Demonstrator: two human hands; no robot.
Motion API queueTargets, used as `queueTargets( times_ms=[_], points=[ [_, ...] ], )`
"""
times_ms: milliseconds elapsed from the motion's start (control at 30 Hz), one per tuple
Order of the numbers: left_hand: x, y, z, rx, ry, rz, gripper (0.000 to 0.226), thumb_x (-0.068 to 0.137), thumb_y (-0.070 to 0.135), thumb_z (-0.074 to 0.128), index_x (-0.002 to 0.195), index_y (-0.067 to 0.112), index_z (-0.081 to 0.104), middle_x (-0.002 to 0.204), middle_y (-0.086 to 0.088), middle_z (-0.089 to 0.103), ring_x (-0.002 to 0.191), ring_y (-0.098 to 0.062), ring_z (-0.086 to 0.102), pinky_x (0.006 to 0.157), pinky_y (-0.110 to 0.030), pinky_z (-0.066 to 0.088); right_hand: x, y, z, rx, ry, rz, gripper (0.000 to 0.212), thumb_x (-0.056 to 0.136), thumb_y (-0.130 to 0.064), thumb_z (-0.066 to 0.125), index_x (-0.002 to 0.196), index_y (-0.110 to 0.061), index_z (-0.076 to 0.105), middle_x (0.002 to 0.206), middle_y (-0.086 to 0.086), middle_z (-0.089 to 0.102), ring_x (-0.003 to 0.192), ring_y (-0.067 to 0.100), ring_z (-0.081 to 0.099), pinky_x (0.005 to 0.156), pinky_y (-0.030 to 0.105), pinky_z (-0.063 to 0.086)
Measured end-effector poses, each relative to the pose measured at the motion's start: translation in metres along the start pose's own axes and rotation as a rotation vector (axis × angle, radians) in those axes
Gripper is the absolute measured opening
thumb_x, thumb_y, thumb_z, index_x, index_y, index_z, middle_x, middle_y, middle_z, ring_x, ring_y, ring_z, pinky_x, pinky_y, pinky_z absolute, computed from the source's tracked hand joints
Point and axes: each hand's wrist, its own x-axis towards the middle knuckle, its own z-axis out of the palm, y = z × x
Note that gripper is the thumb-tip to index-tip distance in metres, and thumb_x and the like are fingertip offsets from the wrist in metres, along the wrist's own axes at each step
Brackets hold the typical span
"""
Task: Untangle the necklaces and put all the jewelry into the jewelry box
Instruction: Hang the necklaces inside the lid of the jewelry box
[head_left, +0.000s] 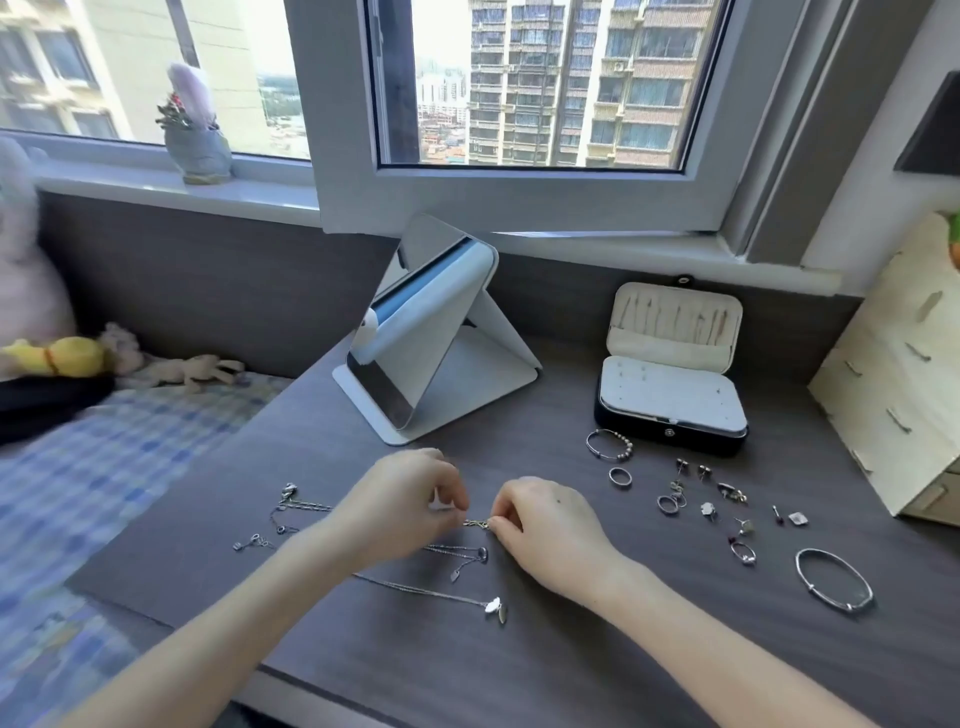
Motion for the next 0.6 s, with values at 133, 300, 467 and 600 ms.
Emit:
queueTargets(
  times_ms=[133, 300, 467, 600],
  points=[
    [-0.001, 0.001, 0.015, 0.069, 0.045, 0.082, 0.01, 0.083, 0.032, 0.067, 0.088, 0.024, 0.072, 0.081, 0.012, 0.05, 0.086, -0.012, 0.052, 0.073, -0.021, 0.035, 0.0, 0.001, -0.005, 0.093, -0.005, 0.054, 0.016, 0.095, -0.032, 0.05, 0.098, -0.021, 0.062, 0.103, -0.006, 0.064, 0.101, 0.015, 0.056, 0.083, 0.026, 0.038],
    [0.001, 0.0, 0.023, 0.051, 0.13, 0.158, 0.012, 0.077, 0.027, 0.066, 0.075, 0.018, 0.073, 0.07, 0.001, 0.062, 0.07, -0.022, 0.059, 0.063, -0.023, 0.038, 0.004, 0.005, -0.016, 0.427, -0.051, 0.134, 0.014, 0.091, -0.024, 0.056, 0.078, -0.025, 0.058, 0.083, -0.006, 0.062, 0.079, 0.011, 0.055, 0.078, 0.029, 0.045],
    [0.006, 0.009, 0.007, -0.22, 0.136, 0.072, 0.011, 0.083, 0.024, 0.071, 0.083, 0.015, 0.077, 0.055, 0.019, 0.057, 0.059, 0.001, 0.052, 0.057, -0.012, 0.034, 0.002, 0.009, -0.025, 0.859, -0.083, 0.183, 0.018, 0.094, -0.008, 0.051, 0.077, -0.013, 0.054, 0.087, 0.006, 0.067, 0.08, 0.014, 0.059, 0.082, 0.034, 0.051],
    [0.011, 0.012, -0.01, -0.224, 0.137, 0.086, 0.018, 0.082, 0.031, 0.071, 0.078, 0.014, 0.075, 0.058, 0.014, 0.061, 0.062, -0.001, 0.054, 0.055, -0.01, 0.036, -0.001, 0.008, -0.029, 1.076, -0.046, 0.161, 0.02, 0.096, -0.001, 0.046, 0.078, -0.009, 0.05, 0.098, 0.017, 0.069, 0.088, 0.02, 0.064, 0.084, 0.033, 0.051]
  ],
)
